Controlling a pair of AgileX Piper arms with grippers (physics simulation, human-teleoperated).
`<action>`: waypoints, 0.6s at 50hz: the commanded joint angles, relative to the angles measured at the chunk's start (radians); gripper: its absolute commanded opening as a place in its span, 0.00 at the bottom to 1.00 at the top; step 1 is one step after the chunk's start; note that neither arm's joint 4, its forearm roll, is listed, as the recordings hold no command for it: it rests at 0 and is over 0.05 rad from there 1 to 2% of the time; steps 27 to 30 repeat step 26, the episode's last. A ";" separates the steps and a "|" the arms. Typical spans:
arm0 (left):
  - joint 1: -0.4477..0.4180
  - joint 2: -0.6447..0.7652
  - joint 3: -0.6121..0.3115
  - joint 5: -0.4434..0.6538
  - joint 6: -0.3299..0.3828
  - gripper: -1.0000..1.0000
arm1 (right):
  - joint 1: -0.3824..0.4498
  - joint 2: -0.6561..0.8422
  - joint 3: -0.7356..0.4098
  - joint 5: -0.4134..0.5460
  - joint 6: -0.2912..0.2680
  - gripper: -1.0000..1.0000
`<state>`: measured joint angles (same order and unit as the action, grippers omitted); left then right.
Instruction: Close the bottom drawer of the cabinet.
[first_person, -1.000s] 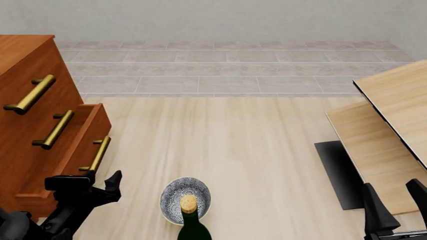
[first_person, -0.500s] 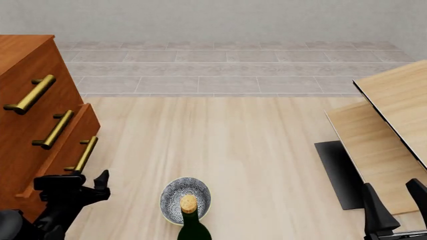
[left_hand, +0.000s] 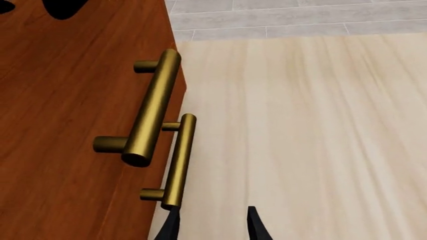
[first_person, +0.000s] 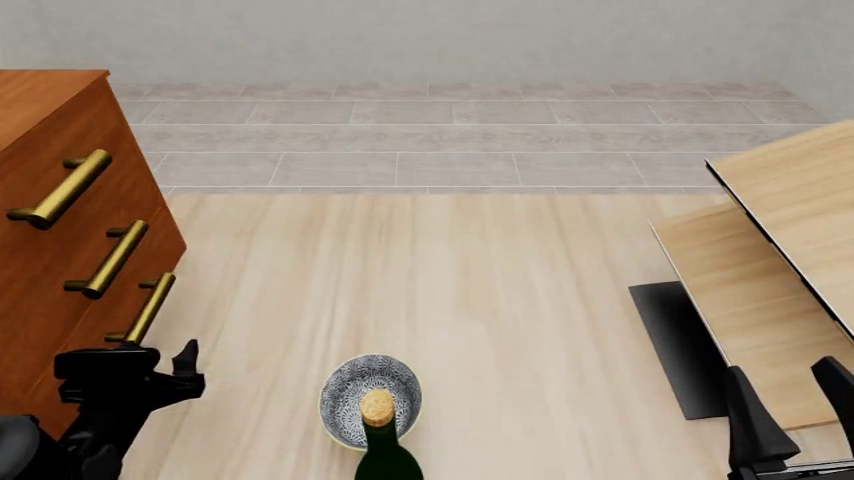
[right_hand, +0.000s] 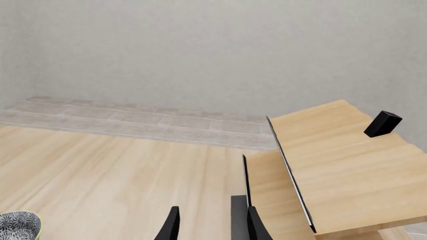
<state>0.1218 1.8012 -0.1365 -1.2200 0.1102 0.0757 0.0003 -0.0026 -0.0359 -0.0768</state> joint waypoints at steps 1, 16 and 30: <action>-0.026 0.100 -0.060 0.000 0.028 1.00 | 0.001 0.000 0.000 -0.002 -0.003 1.00; -0.003 0.100 -0.060 0.000 0.056 1.00 | 0.001 0.000 0.000 -0.005 -0.006 1.00; -0.006 0.102 -0.060 0.000 0.056 1.00 | 0.001 0.000 0.000 -0.007 -0.006 1.00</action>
